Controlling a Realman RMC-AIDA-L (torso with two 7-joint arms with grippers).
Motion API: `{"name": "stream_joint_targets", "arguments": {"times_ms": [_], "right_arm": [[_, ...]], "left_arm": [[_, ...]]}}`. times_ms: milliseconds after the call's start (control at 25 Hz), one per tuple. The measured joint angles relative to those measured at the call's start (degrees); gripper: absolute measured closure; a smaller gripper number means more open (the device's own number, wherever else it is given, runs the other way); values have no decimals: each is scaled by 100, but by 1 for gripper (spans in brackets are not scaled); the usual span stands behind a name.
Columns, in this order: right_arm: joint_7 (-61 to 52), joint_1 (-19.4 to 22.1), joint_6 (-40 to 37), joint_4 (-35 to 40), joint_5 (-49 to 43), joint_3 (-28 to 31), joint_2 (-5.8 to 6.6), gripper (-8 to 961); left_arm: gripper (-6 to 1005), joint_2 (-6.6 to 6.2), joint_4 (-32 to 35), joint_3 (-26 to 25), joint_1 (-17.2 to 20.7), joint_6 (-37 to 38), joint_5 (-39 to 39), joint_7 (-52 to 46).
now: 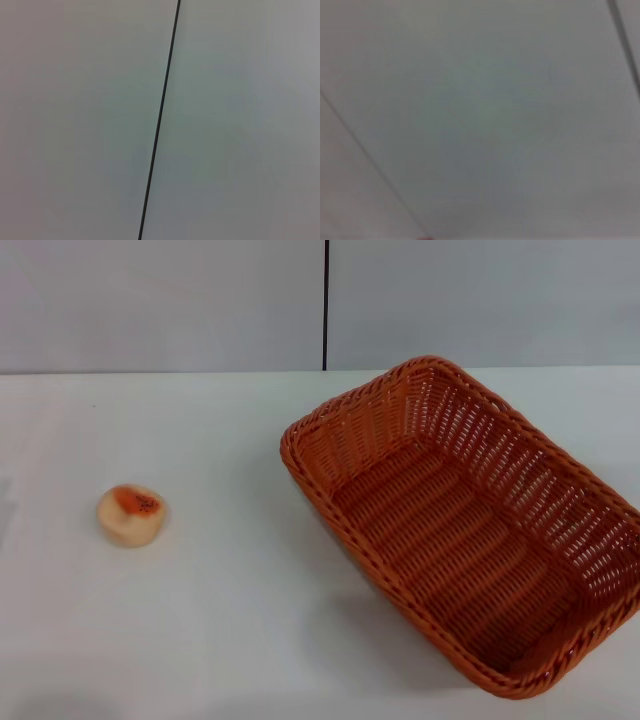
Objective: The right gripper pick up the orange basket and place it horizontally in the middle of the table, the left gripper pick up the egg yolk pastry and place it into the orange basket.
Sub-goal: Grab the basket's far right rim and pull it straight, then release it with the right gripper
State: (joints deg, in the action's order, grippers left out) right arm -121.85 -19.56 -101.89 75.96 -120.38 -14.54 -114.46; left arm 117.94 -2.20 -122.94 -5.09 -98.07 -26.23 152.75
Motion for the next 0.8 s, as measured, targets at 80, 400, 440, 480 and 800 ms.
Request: {"name": "stream_joint_targets", "arguments": {"times_ms": [80, 400, 440, 480, 800], "right_arm": [[-505, -409, -374, 131, -718, -150, 200, 135], [-1104, -1547, -1130, -480, -2110, -593, 590, 139], [-1156, -1633, -1119, -617, -2177, -751, 604, 139], [-1241, -1750, -1012, -887, -2218, -1021, 627, 139], [-1407, -1938, -105, -1712, -2242, -1873, 588, 140]], "left_arm": [[196, 1, 0, 17, 14, 33, -3, 1], [198, 11, 48, 20, 57, 73, -5, 0], [198, 11, 51, 20, 63, 72, -5, 0], [199, 11, 52, 22, 75, 73, -5, 0], [201, 9, 62, 3, 123, 72, 14, 2]]}}
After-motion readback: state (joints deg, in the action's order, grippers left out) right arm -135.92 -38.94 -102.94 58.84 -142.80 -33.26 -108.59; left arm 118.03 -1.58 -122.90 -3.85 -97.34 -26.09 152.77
